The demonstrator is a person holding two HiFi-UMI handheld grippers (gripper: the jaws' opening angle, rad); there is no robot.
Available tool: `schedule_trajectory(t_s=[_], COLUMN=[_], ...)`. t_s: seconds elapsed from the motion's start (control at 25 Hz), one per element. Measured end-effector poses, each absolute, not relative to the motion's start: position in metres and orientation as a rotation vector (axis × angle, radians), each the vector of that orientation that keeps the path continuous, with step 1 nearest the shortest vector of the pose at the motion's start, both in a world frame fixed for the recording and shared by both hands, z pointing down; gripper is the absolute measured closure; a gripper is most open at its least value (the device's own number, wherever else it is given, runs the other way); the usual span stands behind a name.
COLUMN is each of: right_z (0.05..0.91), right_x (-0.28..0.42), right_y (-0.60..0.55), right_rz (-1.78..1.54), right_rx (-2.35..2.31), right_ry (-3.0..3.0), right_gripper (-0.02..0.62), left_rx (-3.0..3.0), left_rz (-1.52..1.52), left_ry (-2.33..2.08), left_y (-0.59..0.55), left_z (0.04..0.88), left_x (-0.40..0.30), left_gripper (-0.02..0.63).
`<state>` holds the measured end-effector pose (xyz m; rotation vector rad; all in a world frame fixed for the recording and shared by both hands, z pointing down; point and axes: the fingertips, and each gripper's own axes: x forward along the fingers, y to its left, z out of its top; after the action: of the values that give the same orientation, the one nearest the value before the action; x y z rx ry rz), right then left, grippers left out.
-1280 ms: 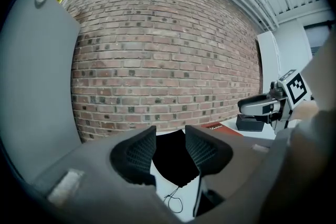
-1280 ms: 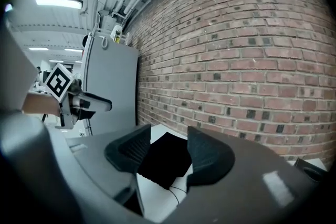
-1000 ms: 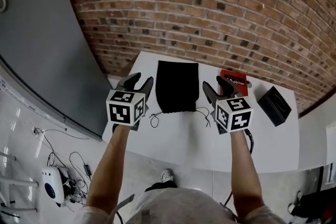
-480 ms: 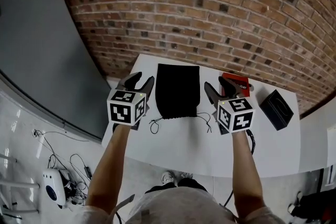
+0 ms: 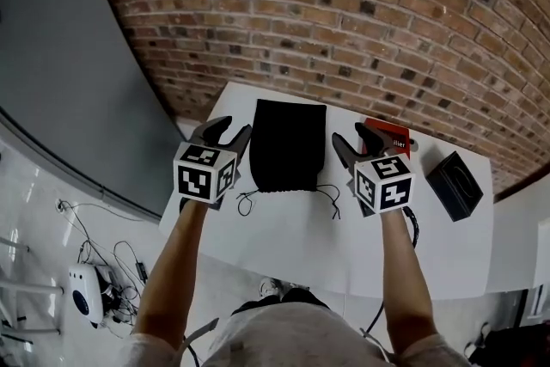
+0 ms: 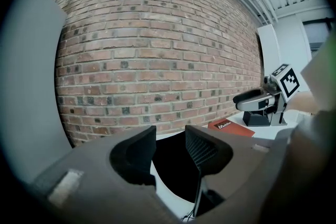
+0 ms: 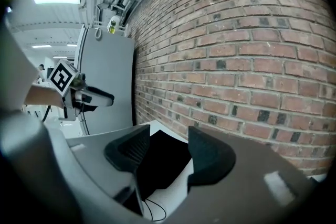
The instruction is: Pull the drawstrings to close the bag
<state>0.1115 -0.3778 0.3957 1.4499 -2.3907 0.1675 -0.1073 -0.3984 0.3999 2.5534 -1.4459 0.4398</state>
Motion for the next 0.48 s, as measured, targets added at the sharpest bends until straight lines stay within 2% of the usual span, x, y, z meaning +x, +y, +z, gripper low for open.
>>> schedule_trajectory(t_s=[0.16, 0.48], right_z=[0.42, 0.472], right_x=[0.112, 0.112], right_y=[-0.377, -0.366], right_rz=[0.136, 0.131], right_rx=[1.33, 1.135], right_ry=[-2.357, -2.278], right_gripper=[0.367, 0.365], left_rx=[2.568, 2.575], left_rz=[0.528, 0.717], left_ry=[-1.352, -1.168], left_y=[-0.394, -0.374], left_z=[0.426, 0.482], left_x=[-0.097, -0.087], left_gripper=[0.393, 0.393])
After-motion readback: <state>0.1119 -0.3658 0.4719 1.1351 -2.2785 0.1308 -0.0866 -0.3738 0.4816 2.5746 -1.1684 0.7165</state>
